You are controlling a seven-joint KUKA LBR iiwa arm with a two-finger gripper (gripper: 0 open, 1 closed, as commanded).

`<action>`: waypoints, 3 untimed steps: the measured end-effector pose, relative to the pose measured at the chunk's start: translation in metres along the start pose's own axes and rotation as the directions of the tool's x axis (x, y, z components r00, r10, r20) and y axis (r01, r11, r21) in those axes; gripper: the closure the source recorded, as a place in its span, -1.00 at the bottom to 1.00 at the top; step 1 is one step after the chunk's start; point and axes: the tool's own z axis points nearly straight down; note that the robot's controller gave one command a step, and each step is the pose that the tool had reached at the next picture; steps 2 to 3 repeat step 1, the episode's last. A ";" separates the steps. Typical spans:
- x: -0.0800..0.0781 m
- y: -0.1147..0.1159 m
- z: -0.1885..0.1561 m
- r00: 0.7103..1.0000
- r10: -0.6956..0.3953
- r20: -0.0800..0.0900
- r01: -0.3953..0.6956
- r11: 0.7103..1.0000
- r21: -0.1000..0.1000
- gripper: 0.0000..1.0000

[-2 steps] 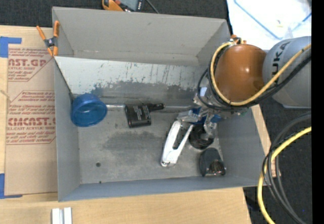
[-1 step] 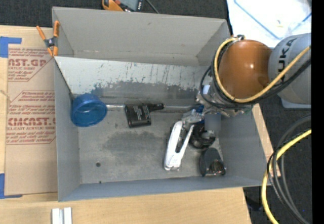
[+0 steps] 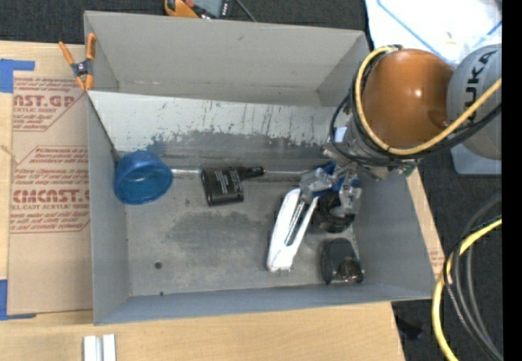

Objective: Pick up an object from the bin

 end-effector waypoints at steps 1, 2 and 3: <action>-0.001 -0.001 -0.029 1.000 0.001 0.002 -0.001 1.000 0.004 1.00; -0.001 -0.001 -0.029 1.000 0.001 0.002 -0.001 1.000 0.004 1.00; -0.001 -0.001 -0.029 1.000 0.001 0.002 -0.001 1.000 0.004 1.00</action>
Offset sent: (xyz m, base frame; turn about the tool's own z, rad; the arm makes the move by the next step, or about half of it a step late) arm 0.0009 0.0002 0.0315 0.0004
